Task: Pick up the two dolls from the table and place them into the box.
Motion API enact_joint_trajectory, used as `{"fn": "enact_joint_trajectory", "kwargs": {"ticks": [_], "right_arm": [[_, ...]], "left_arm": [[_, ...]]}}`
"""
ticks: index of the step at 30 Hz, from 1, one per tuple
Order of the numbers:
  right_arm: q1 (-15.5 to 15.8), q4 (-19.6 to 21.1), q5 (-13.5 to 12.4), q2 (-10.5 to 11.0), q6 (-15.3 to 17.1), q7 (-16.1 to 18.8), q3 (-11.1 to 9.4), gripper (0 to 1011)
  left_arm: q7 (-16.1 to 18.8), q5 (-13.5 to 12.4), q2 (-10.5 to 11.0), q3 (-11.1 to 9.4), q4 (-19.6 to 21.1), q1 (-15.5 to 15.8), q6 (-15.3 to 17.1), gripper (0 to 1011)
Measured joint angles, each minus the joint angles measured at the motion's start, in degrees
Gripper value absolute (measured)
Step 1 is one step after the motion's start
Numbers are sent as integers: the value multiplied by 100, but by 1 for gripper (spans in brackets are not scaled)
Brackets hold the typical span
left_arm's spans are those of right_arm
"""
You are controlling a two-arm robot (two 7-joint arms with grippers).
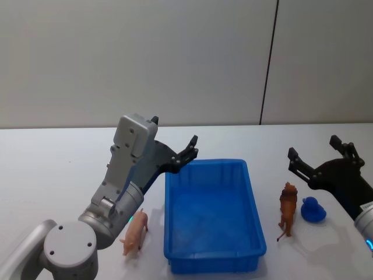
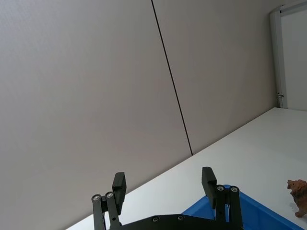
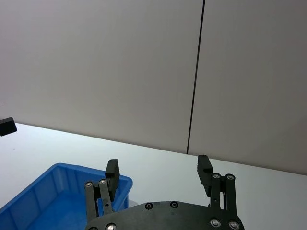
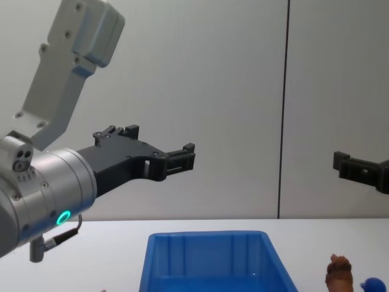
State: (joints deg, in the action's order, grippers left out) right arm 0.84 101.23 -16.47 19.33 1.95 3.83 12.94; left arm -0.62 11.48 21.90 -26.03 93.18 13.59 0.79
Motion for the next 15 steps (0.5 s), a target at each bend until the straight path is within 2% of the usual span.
{"fn": "enact_joint_trajectory", "kwargs": {"ticks": [15], "right_arm": [[0,0,0,0,0,0,0,1001]], "left_arm": [[0,0,0,0,0,0,0,1001]]}}
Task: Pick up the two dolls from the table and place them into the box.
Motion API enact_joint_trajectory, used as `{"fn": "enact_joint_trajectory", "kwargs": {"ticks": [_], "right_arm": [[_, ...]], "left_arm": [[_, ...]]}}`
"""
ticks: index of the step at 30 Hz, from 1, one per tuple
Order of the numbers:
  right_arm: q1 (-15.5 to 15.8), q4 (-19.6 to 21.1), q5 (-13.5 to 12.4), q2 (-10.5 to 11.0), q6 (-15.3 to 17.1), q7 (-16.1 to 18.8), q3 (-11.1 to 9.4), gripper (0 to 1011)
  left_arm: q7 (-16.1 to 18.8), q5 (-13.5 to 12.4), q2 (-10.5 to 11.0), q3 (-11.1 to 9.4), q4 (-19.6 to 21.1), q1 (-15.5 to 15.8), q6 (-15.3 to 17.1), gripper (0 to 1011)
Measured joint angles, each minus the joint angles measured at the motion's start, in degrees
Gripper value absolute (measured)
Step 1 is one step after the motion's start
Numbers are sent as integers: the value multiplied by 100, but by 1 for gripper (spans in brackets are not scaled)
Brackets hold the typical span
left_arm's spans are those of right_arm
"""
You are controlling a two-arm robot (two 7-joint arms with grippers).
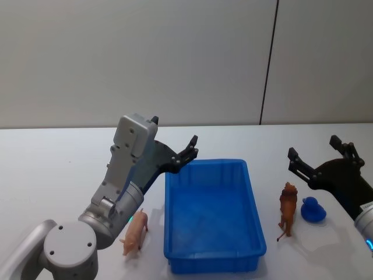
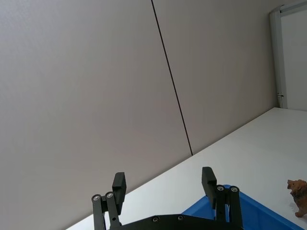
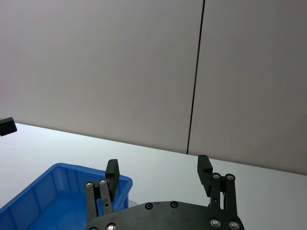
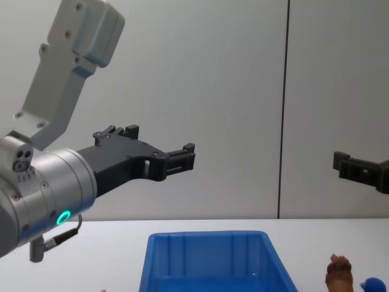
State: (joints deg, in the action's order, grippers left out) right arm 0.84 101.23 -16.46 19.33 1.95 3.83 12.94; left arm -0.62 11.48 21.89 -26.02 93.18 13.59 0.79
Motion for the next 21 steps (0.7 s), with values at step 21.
{"fn": "enact_joint_trajectory", "kwargs": {"ticks": [21], "right_arm": [[41,16,-22,43,11,-12,-29,1001]], "left_arm": [[0,0,0,0,0,0,0,1001]]}}
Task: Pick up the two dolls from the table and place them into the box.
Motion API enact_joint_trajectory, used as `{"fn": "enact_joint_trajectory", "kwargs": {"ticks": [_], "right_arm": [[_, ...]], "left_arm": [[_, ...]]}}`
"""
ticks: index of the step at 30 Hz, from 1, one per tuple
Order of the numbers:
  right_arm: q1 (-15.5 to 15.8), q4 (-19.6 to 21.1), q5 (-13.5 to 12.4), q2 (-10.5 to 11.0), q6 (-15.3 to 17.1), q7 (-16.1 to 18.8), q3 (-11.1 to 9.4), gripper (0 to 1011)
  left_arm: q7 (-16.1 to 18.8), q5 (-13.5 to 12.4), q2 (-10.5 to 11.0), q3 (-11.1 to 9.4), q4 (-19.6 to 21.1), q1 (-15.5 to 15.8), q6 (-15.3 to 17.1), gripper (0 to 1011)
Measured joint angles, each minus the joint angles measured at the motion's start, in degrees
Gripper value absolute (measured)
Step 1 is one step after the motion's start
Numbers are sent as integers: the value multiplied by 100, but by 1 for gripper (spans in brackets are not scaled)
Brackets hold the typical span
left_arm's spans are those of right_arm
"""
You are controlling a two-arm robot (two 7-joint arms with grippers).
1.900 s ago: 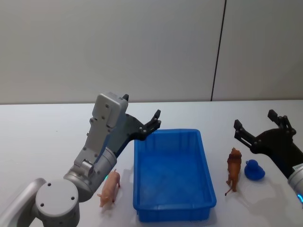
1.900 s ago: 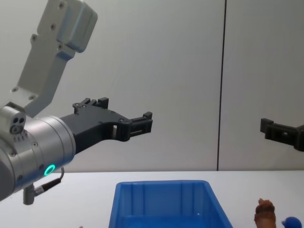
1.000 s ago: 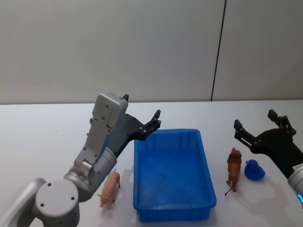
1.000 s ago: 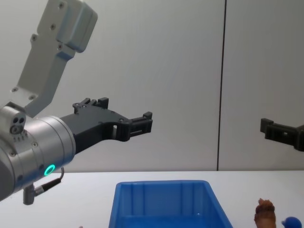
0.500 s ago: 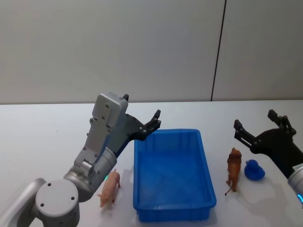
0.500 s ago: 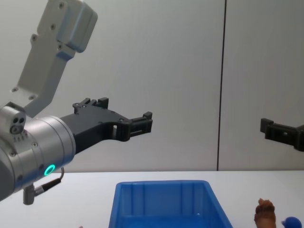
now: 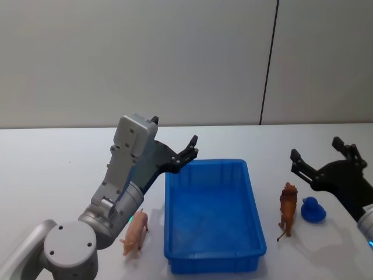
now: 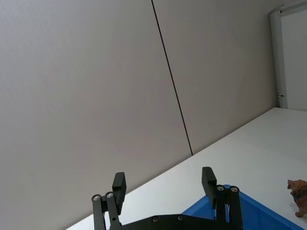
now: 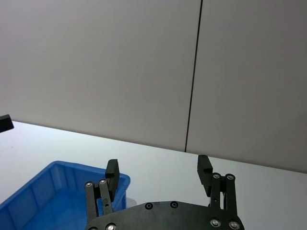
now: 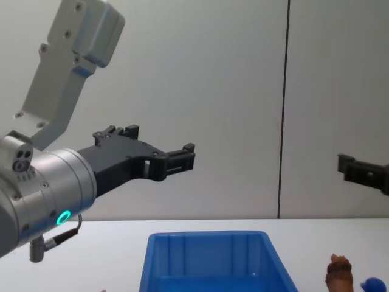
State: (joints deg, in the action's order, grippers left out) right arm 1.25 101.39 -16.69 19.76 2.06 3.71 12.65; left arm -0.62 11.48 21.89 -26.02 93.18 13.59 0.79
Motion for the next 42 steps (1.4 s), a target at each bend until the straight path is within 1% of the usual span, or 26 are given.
{"fn": "enact_joint_trajectory", "kwargs": {"ticks": [4,8,10,11,14,15,20,23,24,29,31,32,34,37,41,42], "right_arm": [[105,63,-81,122,56,-50,-83,1001],[263,143,-210,307,174,-110,-208,1001],[397,194,-314,472,295,-151,-316,1001],[424,202,-338,509,340,-161,-341,1001],[502,214,-376,623,446,-173,-415,1001],[532,214,-389,685,530,-175,-453,1001],[553,138,-370,818,741,-115,-518,1001],[495,25,-278,858,885,5,-523,1001],[446,-42,-208,862,953,89,-514,1001],[242,-303,43,822,1147,340,-434,1001],[155,-415,136,789,1197,419,-395,1001],[83,-512,238,756,1256,503,-359,1001],[3,-619,339,721,1310,569,-321,1001],[-165,-860,558,639,1416,693,-236,1001],[-274,-1025,716,575,1508,745,-179,1001],[-333,-1121,780,539,1549,755,-148,1001]], "left_arm": [[0,0,0,0,0,0,0,1001],[0,0,0,0,0,0,0,1001],[0,0,0,0,0,0,0,1001],[0,0,0,0,0,0,0,1001],[0,0,0,0,0,0,0,1001],[0,0,0,0,0,0,0,1001],[0,0,0,0,0,0,0,1001],[0,0,0,0,0,0,0,1001],[0,0,0,0,0,0,0,1001],[0,0,0,0,0,0,0,1001],[0,0,0,0,0,0,0,1001],[0,0,0,0,0,0,0,1001],[0,0,0,0,0,0,0,1001],[0,0,0,0,0,0,0,1001],[0,0,0,0,0,0,0,1001],[0,0,0,0,0,0,0,1001]]}}
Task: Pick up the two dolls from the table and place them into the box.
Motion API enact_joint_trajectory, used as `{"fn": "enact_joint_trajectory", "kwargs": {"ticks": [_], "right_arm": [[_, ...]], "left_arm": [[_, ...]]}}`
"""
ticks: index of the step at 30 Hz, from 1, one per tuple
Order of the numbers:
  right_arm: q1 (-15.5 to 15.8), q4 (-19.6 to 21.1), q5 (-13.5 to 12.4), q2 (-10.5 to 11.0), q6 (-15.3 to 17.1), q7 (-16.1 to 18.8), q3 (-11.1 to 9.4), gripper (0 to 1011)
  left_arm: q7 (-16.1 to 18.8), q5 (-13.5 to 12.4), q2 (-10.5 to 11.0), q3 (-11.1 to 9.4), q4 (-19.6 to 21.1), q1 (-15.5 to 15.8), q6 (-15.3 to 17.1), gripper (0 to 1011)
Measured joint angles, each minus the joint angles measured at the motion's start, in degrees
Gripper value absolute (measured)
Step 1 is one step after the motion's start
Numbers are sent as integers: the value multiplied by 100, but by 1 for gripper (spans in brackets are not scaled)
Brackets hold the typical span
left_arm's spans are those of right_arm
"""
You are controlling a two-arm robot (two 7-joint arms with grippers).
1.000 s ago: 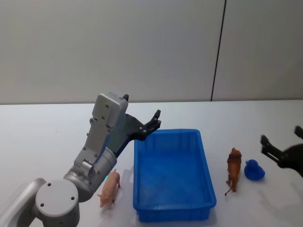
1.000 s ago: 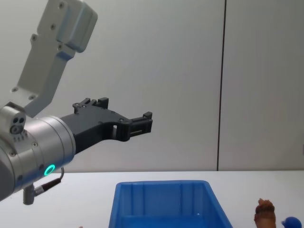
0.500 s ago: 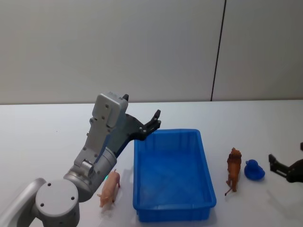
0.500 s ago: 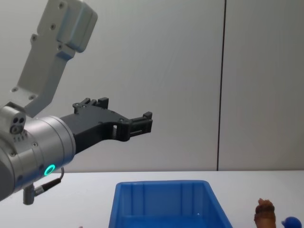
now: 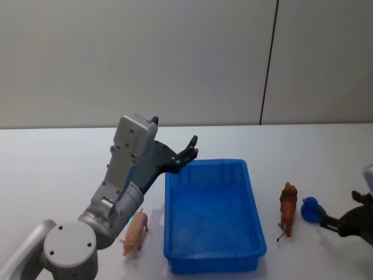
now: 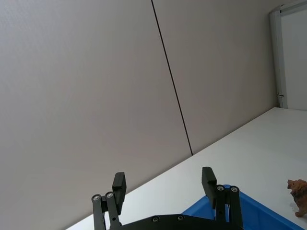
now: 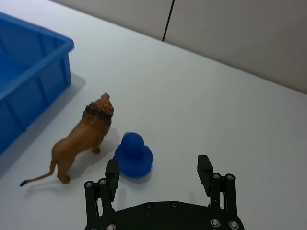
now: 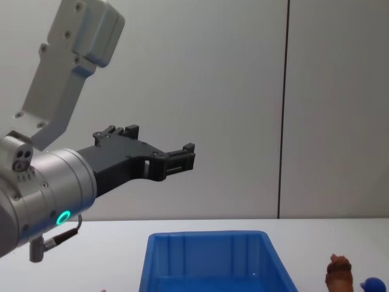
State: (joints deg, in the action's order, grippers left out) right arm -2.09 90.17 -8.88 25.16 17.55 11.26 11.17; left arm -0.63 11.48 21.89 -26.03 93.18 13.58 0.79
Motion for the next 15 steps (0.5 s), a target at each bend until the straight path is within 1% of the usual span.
{"fn": "enact_joint_trajectory", "kwargs": {"ticks": [6,9,15], "right_arm": [[-210,-342,218,-140,125,24,95,1001],[-305,-486,283,-202,152,50,136,1001],[-591,-909,455,-401,167,163,260,1001]], "left_arm": [[0,0,0,0,0,0,0,1001],[0,0,0,0,0,0,0,1001],[0,0,0,0,0,0,0,1001]]}}
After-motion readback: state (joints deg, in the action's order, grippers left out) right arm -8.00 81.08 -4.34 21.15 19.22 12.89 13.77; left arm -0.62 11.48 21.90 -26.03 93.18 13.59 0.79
